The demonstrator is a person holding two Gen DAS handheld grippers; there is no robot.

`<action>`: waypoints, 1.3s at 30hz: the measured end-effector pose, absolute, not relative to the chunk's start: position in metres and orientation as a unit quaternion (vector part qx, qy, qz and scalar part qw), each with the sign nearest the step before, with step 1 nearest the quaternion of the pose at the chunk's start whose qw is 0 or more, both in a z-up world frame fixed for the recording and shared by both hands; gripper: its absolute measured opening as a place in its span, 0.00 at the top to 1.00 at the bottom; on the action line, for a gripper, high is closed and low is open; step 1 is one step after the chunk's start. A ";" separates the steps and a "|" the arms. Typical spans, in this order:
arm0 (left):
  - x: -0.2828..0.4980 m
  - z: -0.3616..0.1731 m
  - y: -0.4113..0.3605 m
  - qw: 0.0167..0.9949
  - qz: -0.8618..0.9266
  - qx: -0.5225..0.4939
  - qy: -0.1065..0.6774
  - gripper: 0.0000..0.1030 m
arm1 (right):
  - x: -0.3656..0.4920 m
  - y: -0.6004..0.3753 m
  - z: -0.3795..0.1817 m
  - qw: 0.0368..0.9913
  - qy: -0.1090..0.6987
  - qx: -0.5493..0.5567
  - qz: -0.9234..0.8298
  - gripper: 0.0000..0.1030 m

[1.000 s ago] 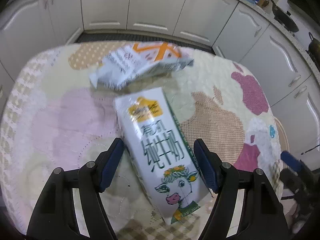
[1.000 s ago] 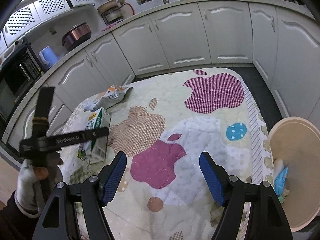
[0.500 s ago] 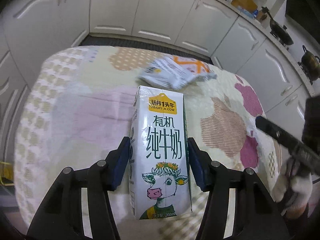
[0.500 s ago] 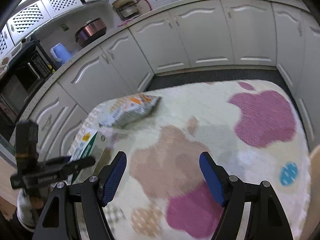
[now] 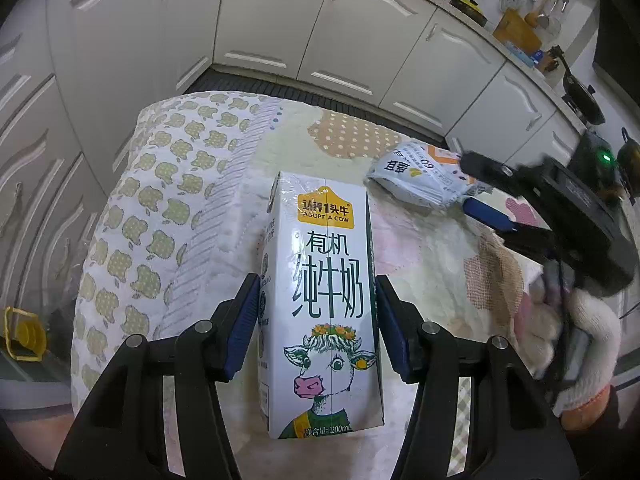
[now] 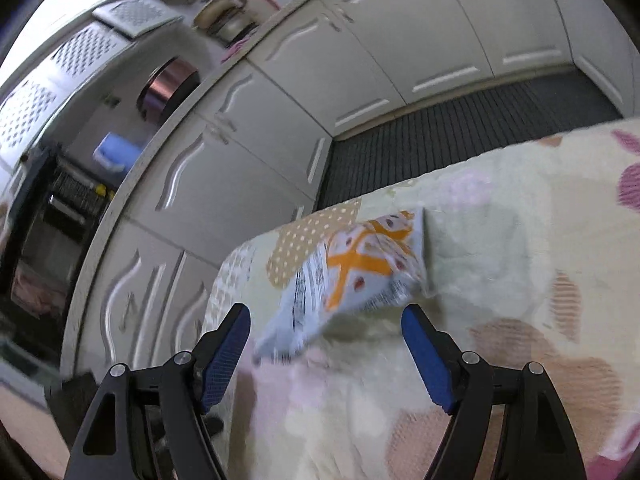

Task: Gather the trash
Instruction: 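Grasp the cow-print milk carton with the left tool while the right tool grasps the orange snack wrapper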

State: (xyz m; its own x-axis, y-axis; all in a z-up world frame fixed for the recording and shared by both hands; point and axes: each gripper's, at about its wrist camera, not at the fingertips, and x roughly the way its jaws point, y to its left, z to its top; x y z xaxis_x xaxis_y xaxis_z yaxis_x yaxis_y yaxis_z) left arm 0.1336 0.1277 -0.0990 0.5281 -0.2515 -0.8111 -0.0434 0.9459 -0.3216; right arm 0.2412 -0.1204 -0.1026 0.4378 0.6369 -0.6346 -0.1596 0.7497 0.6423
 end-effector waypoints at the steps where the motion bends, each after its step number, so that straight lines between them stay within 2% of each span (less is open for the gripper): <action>1: 0.134 -0.100 0.128 0.860 -0.062 -0.153 0.483 0.47 | 0.245 -0.119 -0.105 0.808 0.470 0.261 0.241 0.26; 2: 0.136 -0.102 0.128 0.859 -0.065 -0.152 0.484 0.47 | 0.249 -0.117 -0.109 0.806 0.471 0.270 0.235 0.27; 3: 0.137 -0.103 0.127 0.859 -0.066 -0.151 0.485 0.47 | 0.252 -0.116 -0.111 0.805 0.473 0.273 0.232 0.33; 4: 0.139 -0.104 0.127 0.858 -0.069 -0.152 0.486 0.47 | 0.255 -0.115 -0.114 0.805 0.474 0.273 0.229 0.42; 5: 0.140 -0.105 0.126 0.857 -0.071 -0.152 0.487 0.47 | 0.256 -0.116 -0.115 0.806 0.474 0.272 0.226 0.59; 7: 0.143 -0.107 0.123 0.855 -0.079 -0.150 0.490 0.47 | 0.257 -0.118 -0.118 0.807 0.476 0.266 0.225 0.70; 9: 0.144 -0.108 0.120 0.854 -0.087 -0.149 0.491 0.47 | 0.252 -0.121 -0.114 0.810 0.472 0.255 0.238 0.87; 11: 0.145 -0.109 0.120 0.854 -0.091 -0.150 0.490 0.47 | 0.248 -0.125 -0.108 0.815 0.467 0.239 0.244 0.91; 20: 0.140 -0.106 0.107 0.851 -0.109 -0.150 0.492 0.47 | 0.205 -0.162 -0.081 0.818 0.470 0.179 0.280 0.92; 25: 0.141 -0.113 0.100 0.843 -0.113 -0.144 0.506 0.47 | 0.177 -0.179 -0.086 0.791 0.514 0.153 0.293 0.89; 26: 0.142 -0.116 0.099 0.841 -0.114 -0.145 0.509 0.47 | 0.175 -0.181 -0.087 0.797 0.510 0.149 0.288 0.77; 27: 0.143 -0.117 0.097 0.840 -0.115 -0.146 0.510 0.46 | 0.173 -0.184 -0.088 0.802 0.503 0.153 0.285 0.51; 29: 0.143 -0.117 0.094 0.842 -0.113 -0.143 0.508 0.46 | 0.173 -0.191 -0.092 0.803 0.495 0.185 0.276 0.30; 34: 0.149 -0.118 0.094 0.839 -0.113 -0.153 0.509 0.41 | 0.184 -0.187 -0.104 0.802 0.495 0.210 0.262 0.30; 35: 0.149 -0.118 0.093 0.840 -0.113 -0.153 0.508 0.41 | 0.186 -0.185 -0.108 0.801 0.495 0.211 0.261 0.36; 36: 0.150 -0.119 0.091 0.842 -0.112 -0.148 0.507 0.41 | 0.187 -0.182 -0.113 0.801 0.495 0.212 0.262 0.53; 38: 0.150 -0.119 0.086 0.846 -0.112 -0.131 0.505 0.41 | 0.187 -0.180 -0.117 0.802 0.495 0.207 0.261 0.71; 39: 0.149 -0.118 0.082 0.849 -0.113 -0.119 0.502 0.41 | 0.184 -0.180 -0.118 0.804 0.492 0.205 0.265 0.75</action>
State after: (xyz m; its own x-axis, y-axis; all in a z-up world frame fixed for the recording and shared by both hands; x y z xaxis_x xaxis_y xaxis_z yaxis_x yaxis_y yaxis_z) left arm 0.1490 0.0823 -0.1184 0.4708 -0.3111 -0.8256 0.0722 0.9462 -0.3154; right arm 0.1840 -0.1795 -0.1180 0.3767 0.6271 -0.6818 -0.2240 0.7759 0.5898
